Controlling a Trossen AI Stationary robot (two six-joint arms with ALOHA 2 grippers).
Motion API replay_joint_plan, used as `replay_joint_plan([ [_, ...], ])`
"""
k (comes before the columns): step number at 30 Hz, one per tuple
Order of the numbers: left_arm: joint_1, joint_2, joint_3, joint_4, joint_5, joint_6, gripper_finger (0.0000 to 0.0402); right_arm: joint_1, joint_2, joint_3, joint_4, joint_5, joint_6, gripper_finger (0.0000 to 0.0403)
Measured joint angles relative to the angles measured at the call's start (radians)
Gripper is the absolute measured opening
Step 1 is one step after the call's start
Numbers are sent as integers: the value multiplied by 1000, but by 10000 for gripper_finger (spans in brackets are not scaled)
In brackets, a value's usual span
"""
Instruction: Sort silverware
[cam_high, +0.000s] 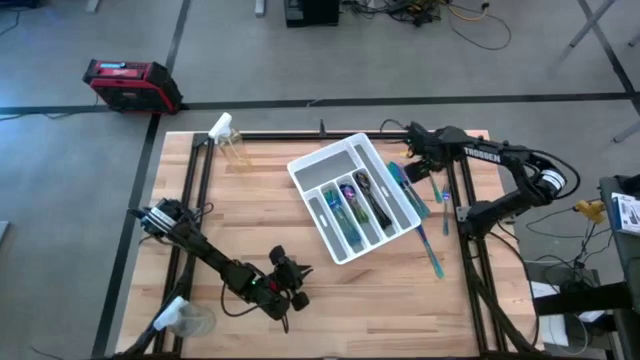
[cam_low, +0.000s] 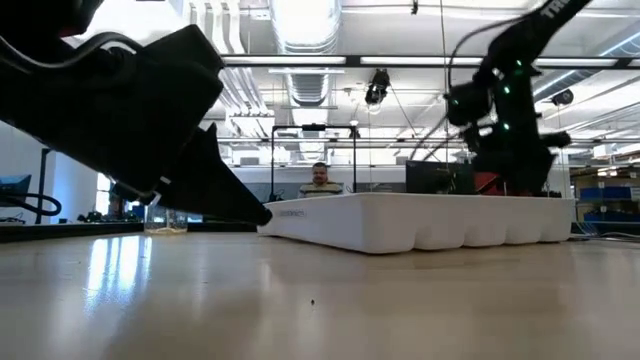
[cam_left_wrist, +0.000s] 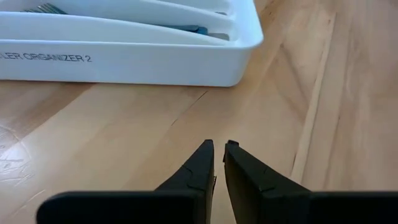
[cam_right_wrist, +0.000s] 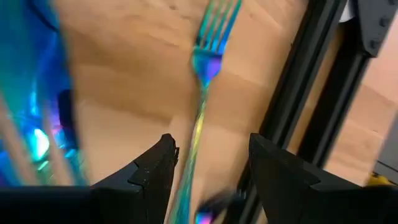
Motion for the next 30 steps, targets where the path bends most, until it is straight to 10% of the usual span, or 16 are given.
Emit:
replay_joint_plan([
  [18, 1, 0, 0, 36, -8, 0, 25, -64, 118, -50, 223, -80, 20, 178],
  [30, -2, 0, 0, 49, -7, -2, 25, -56, 216, -44, 265, -128, 178, 96],
])
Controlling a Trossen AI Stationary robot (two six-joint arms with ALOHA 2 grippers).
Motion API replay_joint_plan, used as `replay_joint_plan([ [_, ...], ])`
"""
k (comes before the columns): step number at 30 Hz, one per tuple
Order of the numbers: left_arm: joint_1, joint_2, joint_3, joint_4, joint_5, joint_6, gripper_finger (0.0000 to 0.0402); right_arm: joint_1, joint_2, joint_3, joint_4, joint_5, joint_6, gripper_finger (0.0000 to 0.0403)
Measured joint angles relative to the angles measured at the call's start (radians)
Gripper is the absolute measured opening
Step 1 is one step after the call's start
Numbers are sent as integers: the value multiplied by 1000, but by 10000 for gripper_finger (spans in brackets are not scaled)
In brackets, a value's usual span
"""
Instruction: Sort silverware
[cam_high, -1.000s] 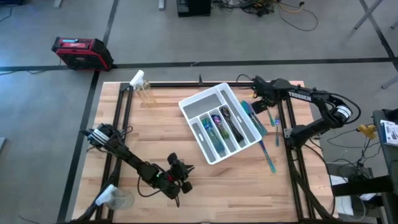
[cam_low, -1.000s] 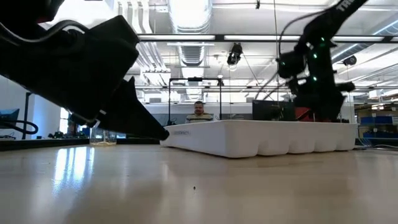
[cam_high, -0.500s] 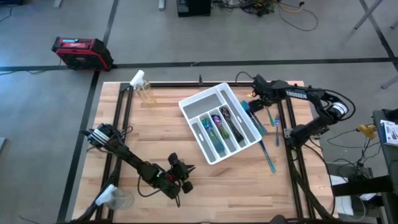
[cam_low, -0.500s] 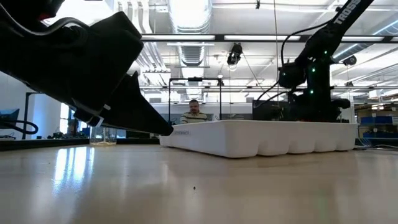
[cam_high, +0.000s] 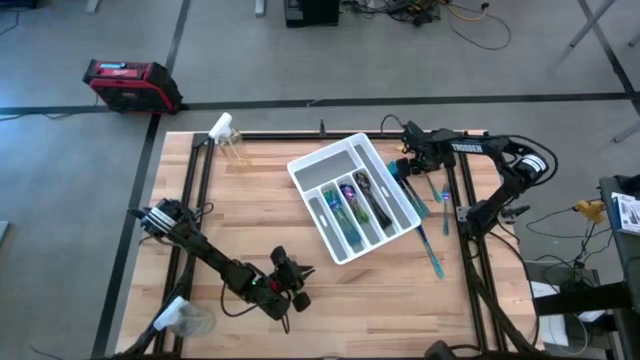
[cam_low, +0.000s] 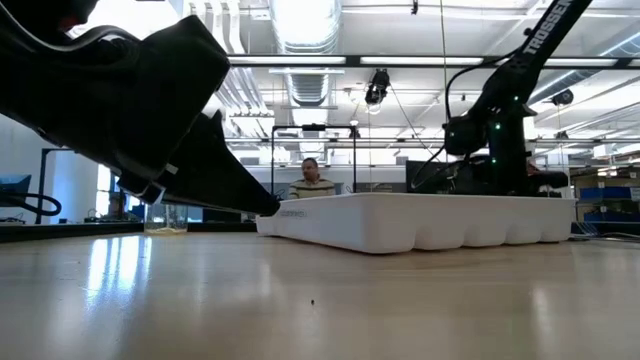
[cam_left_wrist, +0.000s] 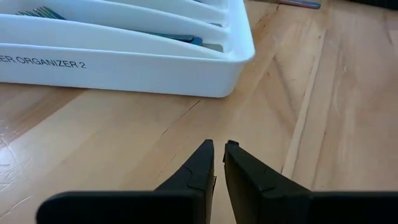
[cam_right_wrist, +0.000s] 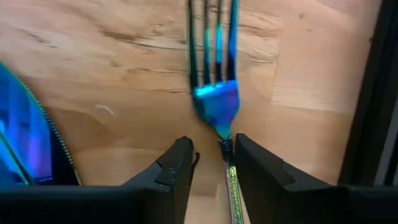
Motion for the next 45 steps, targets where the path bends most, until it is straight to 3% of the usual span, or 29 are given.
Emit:
replay_joint_plan([
  [8, -2, 2, 0, 6, 0, -2, 25, 22, -44, -5, -1, -53, -50, 9],
  [14, -4, 2, 0, 8, -1, -10, 25, 41, -65, -6, -84, -64, -118, 3],
  [18, -4, 2, 0, 8, -31, -7, 25, 89, -150, -9, -150, -66, -128, 1],
  [25, -3, 2, 0, 10, -93, -7, 25, 243, -362, -3, -211, -55, -86, 1],
  [31, -3, 2, 0, 12, -98, -8, 25, 474, -464, 78, -276, -47, 20, 1],
  [37, -2, 2, 0, 13, -106, -9, 25, 706, -429, 266, -339, 14, 94, 1],
  [45, -3, 0, 0, 17, -106, -9, 25, 837, -246, 501, -393, 32, 74, 0],
])
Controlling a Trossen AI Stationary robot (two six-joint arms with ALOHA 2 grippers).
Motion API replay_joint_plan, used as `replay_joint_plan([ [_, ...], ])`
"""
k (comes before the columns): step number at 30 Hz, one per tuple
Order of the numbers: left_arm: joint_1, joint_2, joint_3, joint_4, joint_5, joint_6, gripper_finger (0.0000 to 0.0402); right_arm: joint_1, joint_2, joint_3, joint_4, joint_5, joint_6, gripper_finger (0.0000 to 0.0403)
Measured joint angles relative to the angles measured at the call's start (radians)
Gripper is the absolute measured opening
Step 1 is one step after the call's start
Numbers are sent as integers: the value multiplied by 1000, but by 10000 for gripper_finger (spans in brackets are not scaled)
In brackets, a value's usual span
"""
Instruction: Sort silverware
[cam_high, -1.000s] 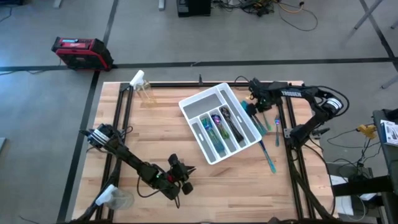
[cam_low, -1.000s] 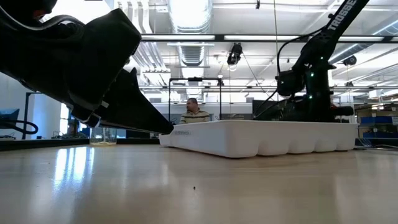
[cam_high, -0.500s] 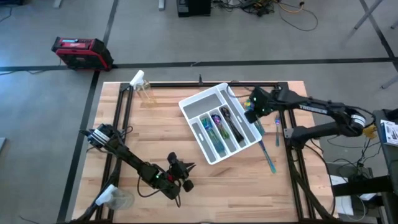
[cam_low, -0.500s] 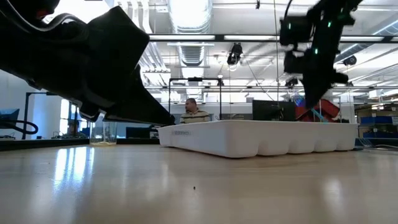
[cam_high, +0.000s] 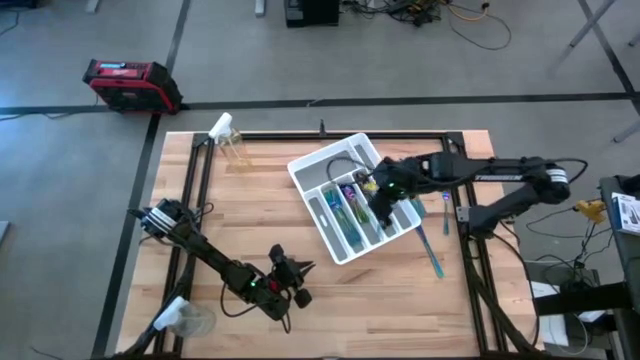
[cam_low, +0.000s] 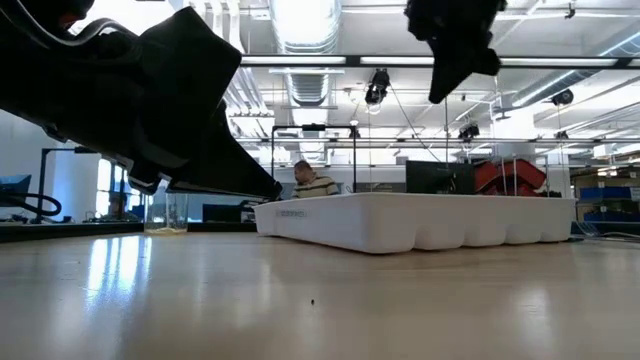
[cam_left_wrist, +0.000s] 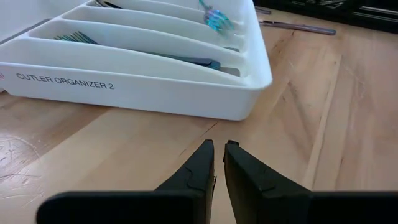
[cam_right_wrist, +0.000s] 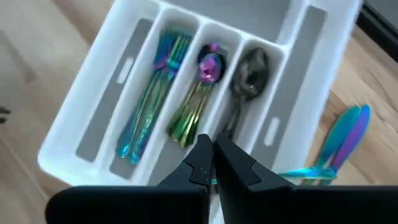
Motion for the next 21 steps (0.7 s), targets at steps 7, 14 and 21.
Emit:
replay_joint_plan([
  [7, -5, -2, 0, -1, 8, -4, 25, 22, 112, 24, -113, 3, -183, 0],
  [14, -8, -2, 0, -4, 9, -4, 25, 51, 103, -79, -136, 7, -486, 0],
  [21, -8, -2, 0, -4, 9, -4, 25, 51, 113, -253, -15, 2, -756, 35],
])
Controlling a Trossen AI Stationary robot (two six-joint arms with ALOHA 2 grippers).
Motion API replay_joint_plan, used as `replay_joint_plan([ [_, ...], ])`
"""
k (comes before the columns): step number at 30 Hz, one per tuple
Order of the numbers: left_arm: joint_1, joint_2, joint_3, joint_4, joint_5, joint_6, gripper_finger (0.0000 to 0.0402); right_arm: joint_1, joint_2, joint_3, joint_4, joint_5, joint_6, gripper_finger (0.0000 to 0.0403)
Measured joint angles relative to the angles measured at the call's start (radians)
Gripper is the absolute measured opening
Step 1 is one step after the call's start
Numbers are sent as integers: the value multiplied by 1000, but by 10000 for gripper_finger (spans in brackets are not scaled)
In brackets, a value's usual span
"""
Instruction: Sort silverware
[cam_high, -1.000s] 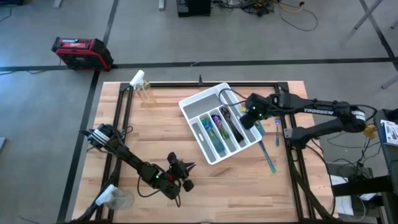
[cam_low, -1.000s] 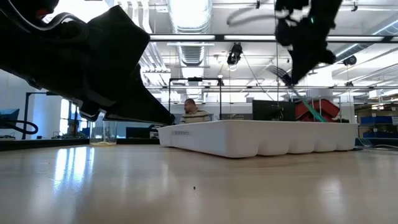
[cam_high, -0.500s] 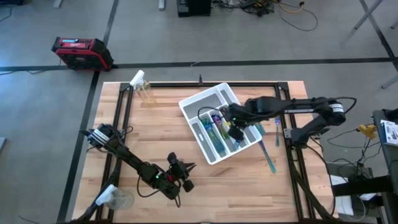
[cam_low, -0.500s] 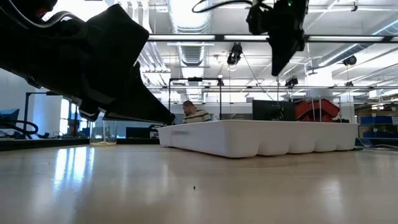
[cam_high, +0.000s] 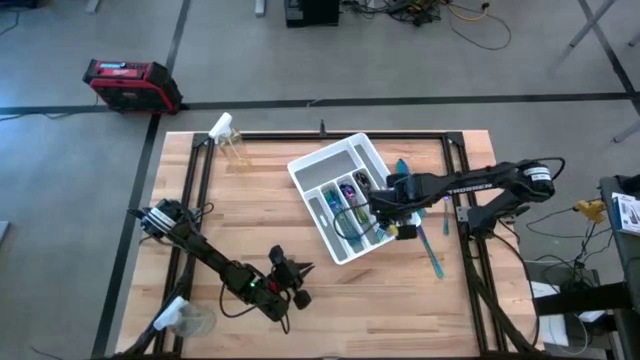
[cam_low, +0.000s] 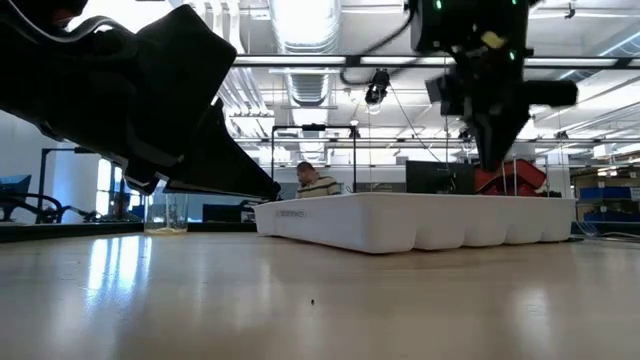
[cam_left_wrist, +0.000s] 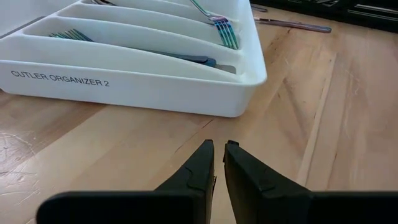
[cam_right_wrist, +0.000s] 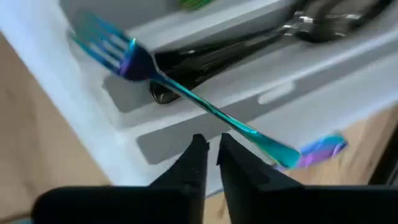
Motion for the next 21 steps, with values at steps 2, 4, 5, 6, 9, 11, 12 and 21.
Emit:
replay_joint_plan([
  [2, 0, 0, 0, 3, 0, -1, 25, 0, 1, -57, 79, 0, -59, 61],
  [4, 0, 0, 0, 3, 0, -3, 25, 1, 2, -103, 152, 7, -102, 88],
  [5, 0, 0, 0, 3, -1, -4, 25, 1, 2, -120, 188, 18, -121, 102],
  [6, 0, 0, 0, 3, -1, -4, 25, 0, 2, -135, 219, 25, -138, 114],
  [9, 2, 0, 0, 2, -7, -4, 25, 0, 2, -180, 292, 26, -178, 143],
  [11, 2, 0, 0, 2, -8, -4, 25, 0, 2, -207, 324, 24, -193, 153],
  [12, 2, 0, 0, 2, -8, -5, 25, 0, 2, -219, 340, 24, -194, 155],
  [21, 5, 0, 0, 10, -9, -26, 25, 3, -1, -235, 413, 34, -42, 28],
])
